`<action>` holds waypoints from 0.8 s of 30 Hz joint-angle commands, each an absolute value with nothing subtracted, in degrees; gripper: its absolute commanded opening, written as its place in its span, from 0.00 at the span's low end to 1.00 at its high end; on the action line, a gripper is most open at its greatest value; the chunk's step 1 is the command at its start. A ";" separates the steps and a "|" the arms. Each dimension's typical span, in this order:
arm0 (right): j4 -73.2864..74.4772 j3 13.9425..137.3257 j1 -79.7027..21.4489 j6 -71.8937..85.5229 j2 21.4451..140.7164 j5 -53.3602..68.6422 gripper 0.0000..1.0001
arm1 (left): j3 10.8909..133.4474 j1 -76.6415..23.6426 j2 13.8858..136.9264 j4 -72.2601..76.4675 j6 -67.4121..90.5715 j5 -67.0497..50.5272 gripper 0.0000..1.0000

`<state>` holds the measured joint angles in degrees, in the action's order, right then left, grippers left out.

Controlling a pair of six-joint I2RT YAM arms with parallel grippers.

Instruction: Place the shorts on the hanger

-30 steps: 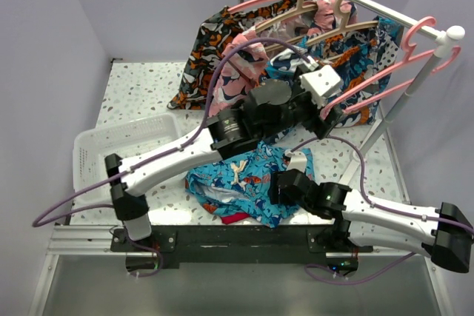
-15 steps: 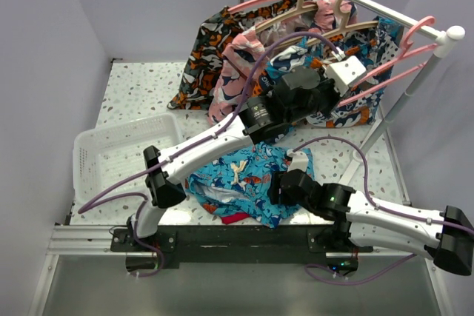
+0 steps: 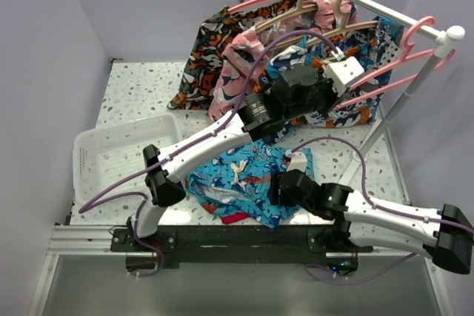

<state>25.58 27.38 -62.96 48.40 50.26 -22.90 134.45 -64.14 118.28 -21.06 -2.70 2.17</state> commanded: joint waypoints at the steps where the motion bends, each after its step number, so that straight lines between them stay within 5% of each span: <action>1: 24.35 27.77 -62.84 48.78 50.36 -23.03 0.65 | 135.09 -63.81 116.63 -17.94 -3.78 2.63 0.00; 24: 28.39 28.30 -62.93 48.52 47.20 -25.84 0.66 | 119.98 -63.72 103.72 -5.10 -2.37 7.82 0.00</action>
<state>26.61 27.38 -62.96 48.38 48.66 -23.33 122.45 -64.14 110.06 -11.14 -2.59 7.46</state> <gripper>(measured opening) 0.652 0.124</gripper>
